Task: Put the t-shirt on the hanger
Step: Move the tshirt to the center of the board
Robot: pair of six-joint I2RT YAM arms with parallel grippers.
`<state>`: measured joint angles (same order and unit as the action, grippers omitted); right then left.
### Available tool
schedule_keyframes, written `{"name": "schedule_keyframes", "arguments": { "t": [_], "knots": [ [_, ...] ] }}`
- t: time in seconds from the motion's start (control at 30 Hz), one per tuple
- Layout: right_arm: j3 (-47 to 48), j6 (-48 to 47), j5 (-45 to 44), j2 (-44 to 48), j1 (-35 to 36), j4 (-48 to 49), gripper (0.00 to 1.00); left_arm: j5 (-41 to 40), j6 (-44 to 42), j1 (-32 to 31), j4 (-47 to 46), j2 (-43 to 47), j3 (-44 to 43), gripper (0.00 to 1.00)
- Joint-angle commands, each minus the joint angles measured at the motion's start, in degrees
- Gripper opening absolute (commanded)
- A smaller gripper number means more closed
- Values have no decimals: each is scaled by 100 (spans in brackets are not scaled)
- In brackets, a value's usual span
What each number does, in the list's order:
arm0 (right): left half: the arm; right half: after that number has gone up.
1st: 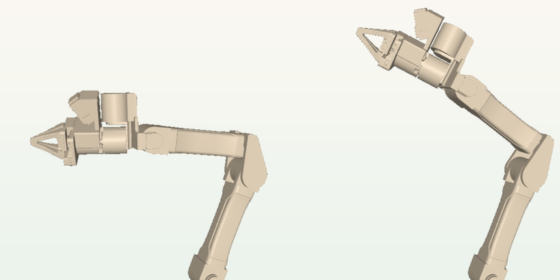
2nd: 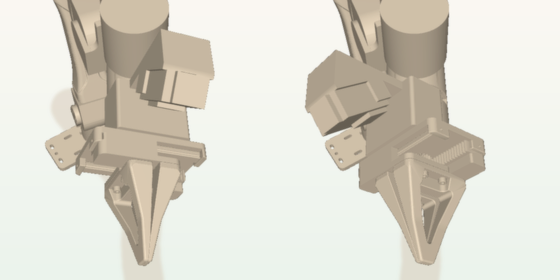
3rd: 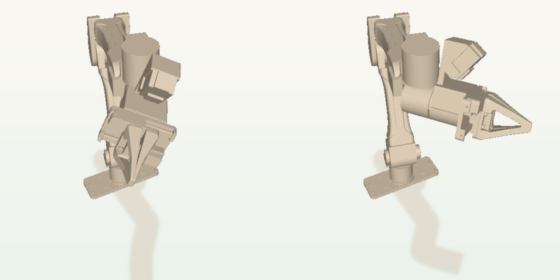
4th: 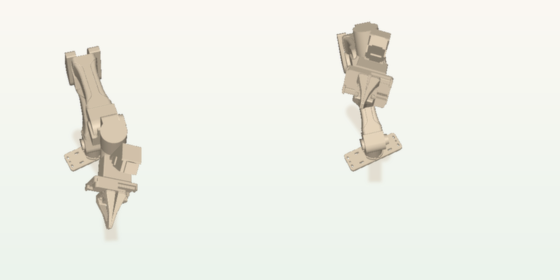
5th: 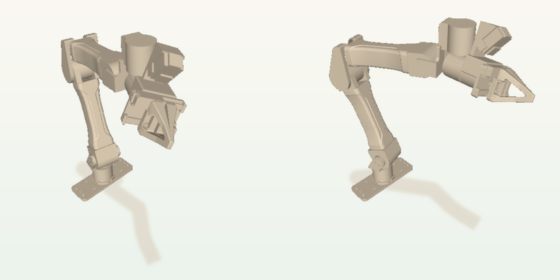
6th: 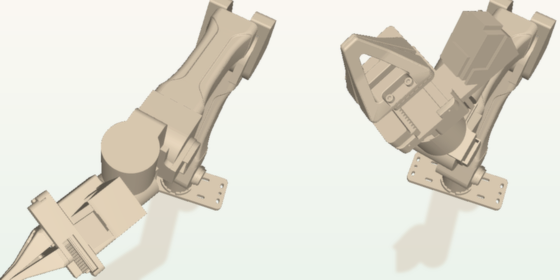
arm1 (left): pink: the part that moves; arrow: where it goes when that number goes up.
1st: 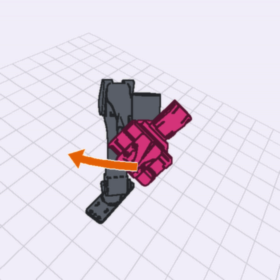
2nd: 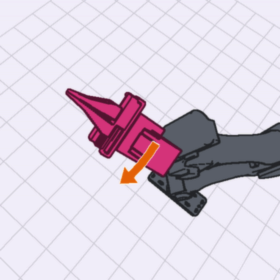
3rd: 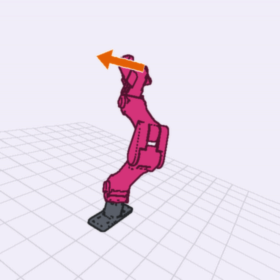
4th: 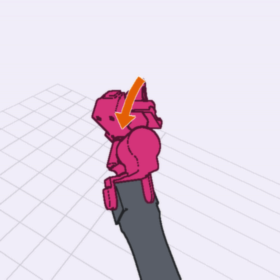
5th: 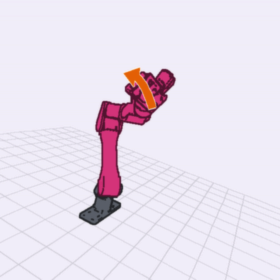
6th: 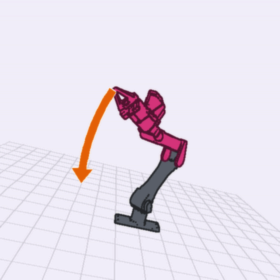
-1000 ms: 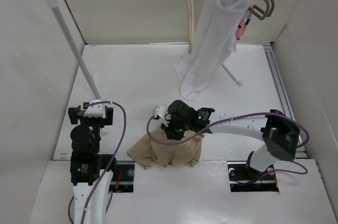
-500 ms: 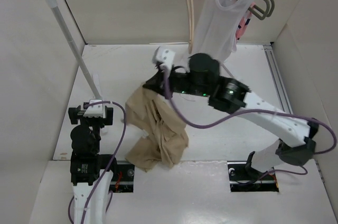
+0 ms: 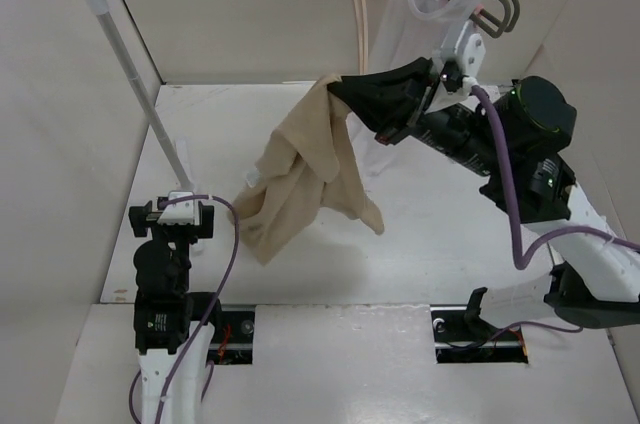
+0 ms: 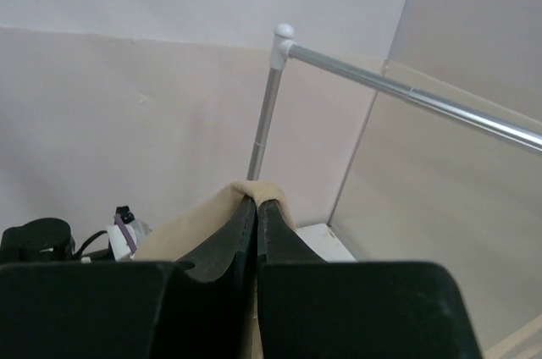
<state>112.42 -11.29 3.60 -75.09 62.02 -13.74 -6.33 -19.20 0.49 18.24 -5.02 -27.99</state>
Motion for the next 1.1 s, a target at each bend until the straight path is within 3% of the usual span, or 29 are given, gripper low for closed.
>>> {"name": "schedule_keyframes", "arguments": {
  "t": [0.0,0.3,0.5,0.6,0.73,0.8,0.9,0.97,1.0,1.07],
  "knots": [
    [17,-84,185,-67,56,293,0,-62,-5,21,-277,53,39,100],
    [-238,30,116,-681,56,354,0,-62,-5,21,-330,53,39,100],
    [630,82,940,-1385,3,283,0,-114,-5,21,-330,106,39,100],
    [632,153,784,-1386,3,485,0,-114,-5,21,-330,106,39,100],
    [117,713,-286,-1115,3,486,0,-167,-5,21,-330,106,39,100],
    [-324,1048,-1410,-921,3,276,0,-167,-5,21,-330,159,39,100],
    [-1255,2014,-2509,-473,-172,-724,0,-167,-5,21,-330,159,39,100],
    [-2392,2785,-2610,98,-278,-1340,0,-167,-5,21,-330,159,39,100],
    [-2844,3016,-2610,326,-356,-1447,3,-167,-5,21,-330,159,39,100],
    [-4167,3656,-2417,1044,-418,-1789,50,-167,-5,21,-330,159,39,100]
  ]
}}
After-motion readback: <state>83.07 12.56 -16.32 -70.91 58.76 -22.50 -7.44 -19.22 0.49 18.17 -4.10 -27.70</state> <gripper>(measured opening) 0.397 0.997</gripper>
